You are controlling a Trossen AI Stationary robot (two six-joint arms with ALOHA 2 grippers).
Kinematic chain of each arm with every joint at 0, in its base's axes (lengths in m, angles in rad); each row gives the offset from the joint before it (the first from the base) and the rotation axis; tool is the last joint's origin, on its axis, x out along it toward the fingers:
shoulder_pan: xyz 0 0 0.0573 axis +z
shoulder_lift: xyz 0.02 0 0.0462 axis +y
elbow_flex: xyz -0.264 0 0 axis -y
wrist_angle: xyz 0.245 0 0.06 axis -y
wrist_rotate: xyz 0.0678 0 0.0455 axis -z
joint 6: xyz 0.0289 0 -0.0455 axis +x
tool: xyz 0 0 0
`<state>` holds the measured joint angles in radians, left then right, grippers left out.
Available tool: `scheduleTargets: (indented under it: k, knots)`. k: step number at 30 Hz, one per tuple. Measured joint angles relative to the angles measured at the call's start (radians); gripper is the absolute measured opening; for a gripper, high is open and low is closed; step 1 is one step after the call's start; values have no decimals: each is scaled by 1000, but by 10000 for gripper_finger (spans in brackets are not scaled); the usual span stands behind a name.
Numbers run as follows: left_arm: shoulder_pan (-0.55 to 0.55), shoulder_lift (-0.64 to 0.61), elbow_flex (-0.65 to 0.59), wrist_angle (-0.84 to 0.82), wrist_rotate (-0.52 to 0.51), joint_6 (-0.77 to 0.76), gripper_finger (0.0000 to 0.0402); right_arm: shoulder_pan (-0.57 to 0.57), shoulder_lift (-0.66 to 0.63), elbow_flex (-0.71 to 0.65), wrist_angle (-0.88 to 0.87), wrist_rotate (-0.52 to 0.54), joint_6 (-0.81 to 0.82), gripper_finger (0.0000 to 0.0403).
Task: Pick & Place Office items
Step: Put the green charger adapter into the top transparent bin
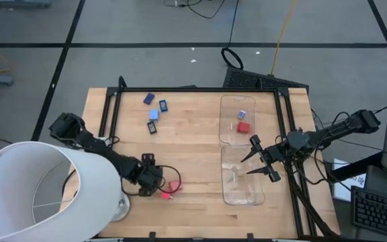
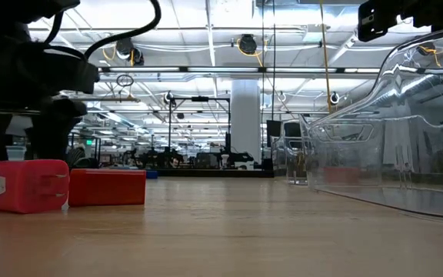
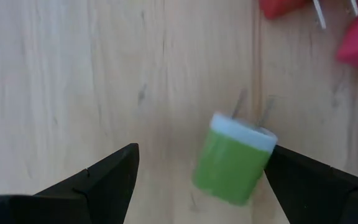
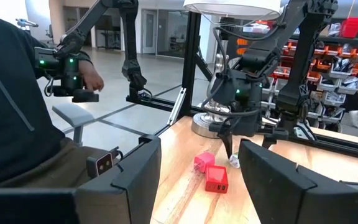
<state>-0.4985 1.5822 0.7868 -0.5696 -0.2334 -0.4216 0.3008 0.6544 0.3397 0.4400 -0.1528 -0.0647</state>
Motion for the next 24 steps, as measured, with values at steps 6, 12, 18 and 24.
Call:
scheduleTargets:
  k: [6, 12, 18, 24]
  knots:
    - [6, 1, -1, 17, -137, 64, 335, 0, 0, 0, 0, 0, 0, 205]
    - [39, 1, -1, 21, 23, -35, 335, 0, 0, 0, -2, 0, 0, 205]
    - [64, 1, 0, 77, 65, -215, 335, 0, 0, 0, -3, 0, 0, 205]
    - [87, 1, 0, 127, 59, -232, 335, 0, 0, 0, -3, 0, 0, 205]
